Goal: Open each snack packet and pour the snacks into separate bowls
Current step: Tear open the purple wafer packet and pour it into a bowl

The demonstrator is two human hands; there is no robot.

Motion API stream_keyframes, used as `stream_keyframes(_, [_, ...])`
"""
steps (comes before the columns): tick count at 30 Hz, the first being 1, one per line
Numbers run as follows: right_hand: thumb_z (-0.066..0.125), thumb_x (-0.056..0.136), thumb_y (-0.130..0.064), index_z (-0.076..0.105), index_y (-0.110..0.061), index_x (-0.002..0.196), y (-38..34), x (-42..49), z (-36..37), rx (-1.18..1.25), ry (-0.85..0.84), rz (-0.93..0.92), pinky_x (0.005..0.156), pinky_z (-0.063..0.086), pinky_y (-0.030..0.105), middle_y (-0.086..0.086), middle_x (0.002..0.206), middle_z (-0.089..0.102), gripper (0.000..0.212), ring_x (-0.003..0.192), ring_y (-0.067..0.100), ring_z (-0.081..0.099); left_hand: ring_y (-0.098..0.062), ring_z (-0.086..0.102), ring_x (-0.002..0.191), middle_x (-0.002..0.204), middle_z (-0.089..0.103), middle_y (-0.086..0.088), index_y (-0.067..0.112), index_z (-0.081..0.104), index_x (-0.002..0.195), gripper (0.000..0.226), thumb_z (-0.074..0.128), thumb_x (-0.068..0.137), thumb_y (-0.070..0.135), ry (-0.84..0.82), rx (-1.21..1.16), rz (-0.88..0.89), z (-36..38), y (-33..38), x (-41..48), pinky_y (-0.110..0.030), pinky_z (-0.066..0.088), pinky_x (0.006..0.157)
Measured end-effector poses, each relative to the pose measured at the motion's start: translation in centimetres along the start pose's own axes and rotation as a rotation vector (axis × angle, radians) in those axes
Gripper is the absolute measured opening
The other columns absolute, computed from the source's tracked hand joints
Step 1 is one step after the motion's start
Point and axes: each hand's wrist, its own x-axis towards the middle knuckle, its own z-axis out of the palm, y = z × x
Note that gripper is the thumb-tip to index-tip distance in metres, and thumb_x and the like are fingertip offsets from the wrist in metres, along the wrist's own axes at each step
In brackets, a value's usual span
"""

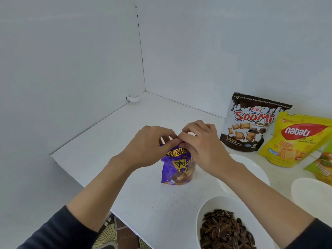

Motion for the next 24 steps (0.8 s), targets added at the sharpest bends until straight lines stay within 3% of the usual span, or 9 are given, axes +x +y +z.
stream_keyframes(4, [0.055,0.094,-0.030,0.073,-0.026,0.088,1.4,-0.6,-0.6,0.143,0.040,-0.010,0.078,0.031,0.034,-0.008,0.094,0.058,0.019,0.091,0.014,0.045,0.001,0.063,0.067,0.086,0.073,0.011,0.035,0.076,0.096,0.012,0.064,0.097,0.038,-0.216,-0.135,-0.096,-0.7,0.9,1.2,-0.019,0.051,0.067])
stream_keyframes(7, [0.056,0.096,-0.024,0.072,-0.022,0.089,2.1,-1.4,-0.8,0.226,0.037,-0.031,0.077,0.035,0.029,-0.006,0.093,0.056,0.018,0.085,0.013,0.050,0.003,0.062,0.065,0.083,0.075,0.007,0.026,0.078,0.094,0.014,0.066,0.097,0.032,-0.272,-0.288,-0.172,-0.6,1.8,1.4,-0.010,0.048,0.061])
stream_keyframes(13, [0.067,0.090,-0.008,0.073,-0.014,0.087,2.4,-2.1,-1.6,0.318,0.028,-0.006,0.078,0.034,0.010,-0.001,0.094,0.057,0.008,0.085,0.011,0.051,-0.006,0.068,0.064,0.081,0.077,0.001,0.022,0.077,0.094,0.016,0.063,0.095,0.015,-0.292,-0.293,-0.225,0.0,3.0,1.7,-0.014,0.048,0.064])
stream_keyframes(17, [0.067,0.091,-0.006,0.072,-0.013,0.088,2.4,-2.6,-1.5,0.361,0.023,0.005,0.078,0.037,0.014,-0.002,0.096,0.054,0.009,0.087,0.010,0.051,-0.010,0.072,0.065,0.078,0.077,0.005,0.023,0.076,0.090,0.016,0.064,0.093,0.013,-0.245,-0.229,-0.156,0.7,3.5,1.4,-0.024,0.054,0.070])
stream_keyframes(20, [0.070,0.089,-0.001,0.072,-0.012,0.088,2.4,-3.0,-1.5,0.420,0.064,0.051,0.075,0.043,0.019,-0.003,0.097,0.054,0.011,0.086,0.008,0.053,-0.016,0.076,0.071,0.084,0.079,0.004,0.019,0.077,0.091,0.017,0.062,0.099,0.019,-0.197,-0.326,-0.158,0.7,3.9,1.4,-0.022,0.057,0.078])
stream_keyframes(24, [0.071,0.089,-0.001,0.072,-0.010,0.089,1.8,-3.4,-1.0,0.549,0.127,0.144,0.075,0.051,0.031,-0.001,0.098,0.058,0.009,0.088,0.014,0.059,-0.013,0.075,0.070,0.084,0.078,0.007,0.024,0.076,0.094,0.004,0.072,0.093,0.024,-0.220,-0.320,-0.169,0.6,4.1,1.4,-0.017,0.049,0.072])
